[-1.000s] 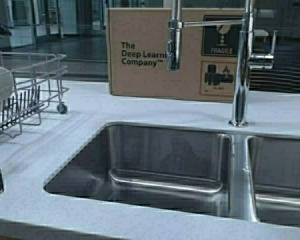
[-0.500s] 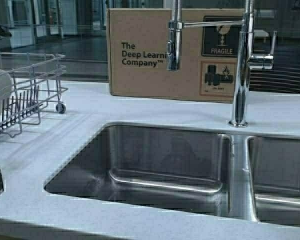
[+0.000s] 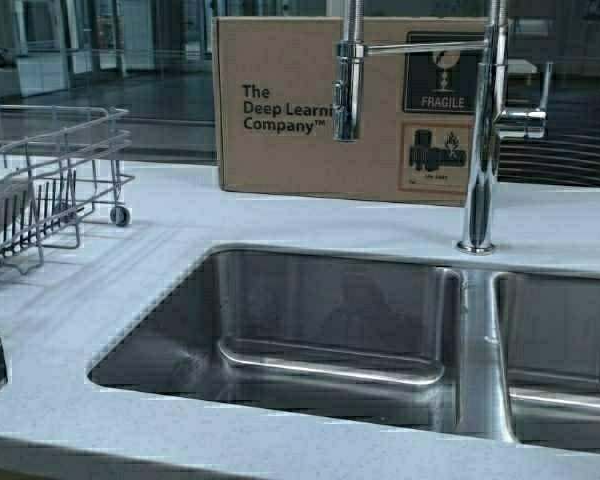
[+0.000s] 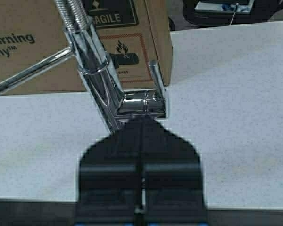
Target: Wash the pan
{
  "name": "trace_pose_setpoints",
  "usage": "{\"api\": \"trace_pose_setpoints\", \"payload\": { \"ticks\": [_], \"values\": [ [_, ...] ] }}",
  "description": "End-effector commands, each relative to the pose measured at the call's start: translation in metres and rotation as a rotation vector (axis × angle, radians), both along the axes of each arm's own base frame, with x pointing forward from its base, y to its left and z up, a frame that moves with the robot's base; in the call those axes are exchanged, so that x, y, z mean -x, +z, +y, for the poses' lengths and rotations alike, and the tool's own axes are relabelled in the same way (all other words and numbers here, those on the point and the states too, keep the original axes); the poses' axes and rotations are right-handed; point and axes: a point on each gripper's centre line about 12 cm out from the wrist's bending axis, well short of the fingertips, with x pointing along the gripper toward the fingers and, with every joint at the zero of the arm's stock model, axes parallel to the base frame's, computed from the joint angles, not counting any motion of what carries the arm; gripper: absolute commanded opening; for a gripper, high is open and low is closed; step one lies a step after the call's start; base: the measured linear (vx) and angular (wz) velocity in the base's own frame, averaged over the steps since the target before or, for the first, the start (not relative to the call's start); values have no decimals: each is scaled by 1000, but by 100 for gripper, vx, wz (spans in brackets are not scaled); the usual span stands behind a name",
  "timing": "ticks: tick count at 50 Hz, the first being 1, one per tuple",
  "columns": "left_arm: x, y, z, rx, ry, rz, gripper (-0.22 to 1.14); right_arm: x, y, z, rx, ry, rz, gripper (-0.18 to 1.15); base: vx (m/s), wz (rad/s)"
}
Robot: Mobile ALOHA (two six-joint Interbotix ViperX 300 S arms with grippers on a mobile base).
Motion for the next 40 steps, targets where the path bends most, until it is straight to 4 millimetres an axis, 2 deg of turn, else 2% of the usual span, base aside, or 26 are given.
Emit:
{"api": "trace_pose_setpoints", "payload": {
  "ticks": [1, 16, 23, 33, 40],
  "values": [
    [-10, 24, 3, -17, 0, -73, 101, -3, 12, -1, 4, 0, -38, 5, 0, 0],
    [-20, 95, 7, -64, 9, -261, 101, -3, 12, -1, 4, 0, -40, 5, 0, 0],
    [-20, 115, 7, -71, 15, -317, 101, -4, 12, -1, 4, 0, -38, 5, 0, 0],
    [-15, 127, 6, -70, 20, -352, 101, -3, 12, -1, 4, 0, -38, 5, 0, 0],
    [-15, 123, 6, -68, 19, -341, 101, -3, 11, -1, 4, 0, -35, 5, 0, 0]
  ]
}}
